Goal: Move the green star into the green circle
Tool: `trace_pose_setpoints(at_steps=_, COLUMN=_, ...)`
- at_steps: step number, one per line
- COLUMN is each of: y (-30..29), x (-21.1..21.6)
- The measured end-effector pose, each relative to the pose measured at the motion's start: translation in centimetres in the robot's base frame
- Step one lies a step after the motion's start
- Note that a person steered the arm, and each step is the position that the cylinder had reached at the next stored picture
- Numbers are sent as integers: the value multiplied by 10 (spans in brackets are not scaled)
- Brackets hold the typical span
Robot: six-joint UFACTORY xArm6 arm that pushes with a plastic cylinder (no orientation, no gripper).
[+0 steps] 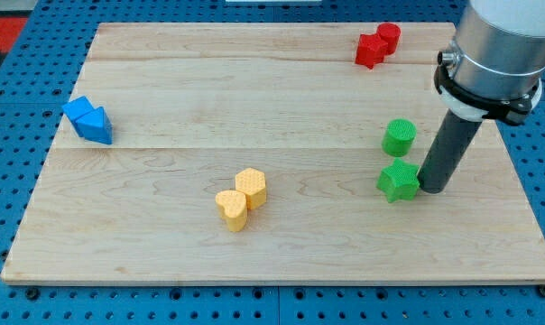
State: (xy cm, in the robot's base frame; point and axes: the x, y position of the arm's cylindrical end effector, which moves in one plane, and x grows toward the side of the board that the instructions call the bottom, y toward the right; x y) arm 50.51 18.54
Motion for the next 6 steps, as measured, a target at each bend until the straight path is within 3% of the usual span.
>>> trace_pose_setpoints(at_steps=1, y=-2, x=37)
trace_pose_setpoints(at_steps=2, y=-24, x=39)
trace_pose_setpoints(at_steps=5, y=-42, x=-31)
trace_pose_setpoints(at_steps=6, y=-42, x=-33)
